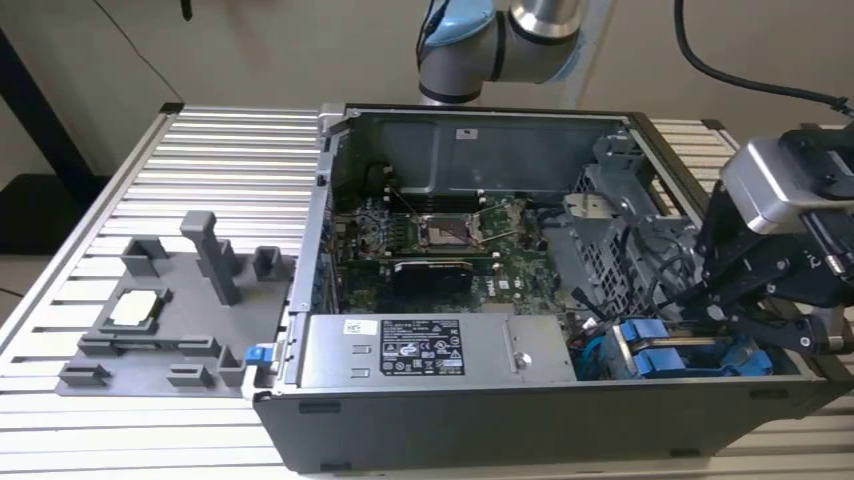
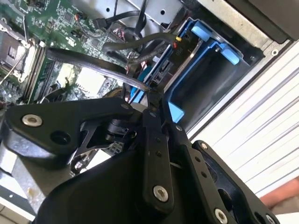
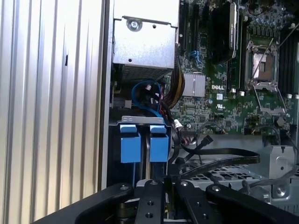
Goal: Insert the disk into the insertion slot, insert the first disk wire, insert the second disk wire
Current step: 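Insert the second disk wire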
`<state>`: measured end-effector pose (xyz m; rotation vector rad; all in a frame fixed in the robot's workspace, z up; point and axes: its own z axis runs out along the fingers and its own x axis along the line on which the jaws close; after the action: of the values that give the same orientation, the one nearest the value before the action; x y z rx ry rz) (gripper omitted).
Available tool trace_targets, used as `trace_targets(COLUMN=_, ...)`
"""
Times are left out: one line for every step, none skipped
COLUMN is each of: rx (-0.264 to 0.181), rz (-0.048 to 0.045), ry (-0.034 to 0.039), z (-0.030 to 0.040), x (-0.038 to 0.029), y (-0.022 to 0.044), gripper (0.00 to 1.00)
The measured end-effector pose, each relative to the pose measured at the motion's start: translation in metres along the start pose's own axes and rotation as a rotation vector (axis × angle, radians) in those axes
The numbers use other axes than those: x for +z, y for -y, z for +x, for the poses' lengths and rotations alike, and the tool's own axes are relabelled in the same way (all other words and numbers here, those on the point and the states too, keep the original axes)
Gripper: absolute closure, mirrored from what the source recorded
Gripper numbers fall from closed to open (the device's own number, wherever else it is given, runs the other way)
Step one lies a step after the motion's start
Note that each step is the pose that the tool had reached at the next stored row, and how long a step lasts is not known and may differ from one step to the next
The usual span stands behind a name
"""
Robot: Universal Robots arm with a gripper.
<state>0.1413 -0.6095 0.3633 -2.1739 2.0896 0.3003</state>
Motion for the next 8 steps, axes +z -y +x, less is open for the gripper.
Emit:
trace_targets(rx=0.0, rz=0.0, ry=0.0, z=0.0004, x=0.0011, y=0.0009, gripper=0.84)
trace_targets(rx=0.0, rz=-0.0002, ry=0.0, z=0.0009, x=0.0023, y=0.0017, gripper=0.84)
trace_targets(rx=0.0, rz=-0.0005, ry=0.0, z=0.0014, x=0.0035, y=0.0027, gripper=0.84)
trace_targets(rx=0.0, rz=-0.0011, ry=-0.0002, z=0.0023, x=0.0044, y=0.0038, gripper=0.84)
trace_targets(rx=0.0, rz=-0.0021, ry=0.0002, z=0.0034, x=0.0053, y=0.0049, gripper=0.84)
trace_targets(rx=0.001, rz=-0.0027, ry=0.0018, z=0.0045, x=0.0065, y=0.0063, gripper=0.84)
trace_targets(rx=0.0, rz=-0.0031, ry=0.0036, z=0.0052, x=0.0073, y=0.0075, gripper=0.84)
trace_targets(rx=0.0, rz=-0.0031, ry=0.0076, z=0.0055, x=0.0081, y=0.0085, gripper=0.84)
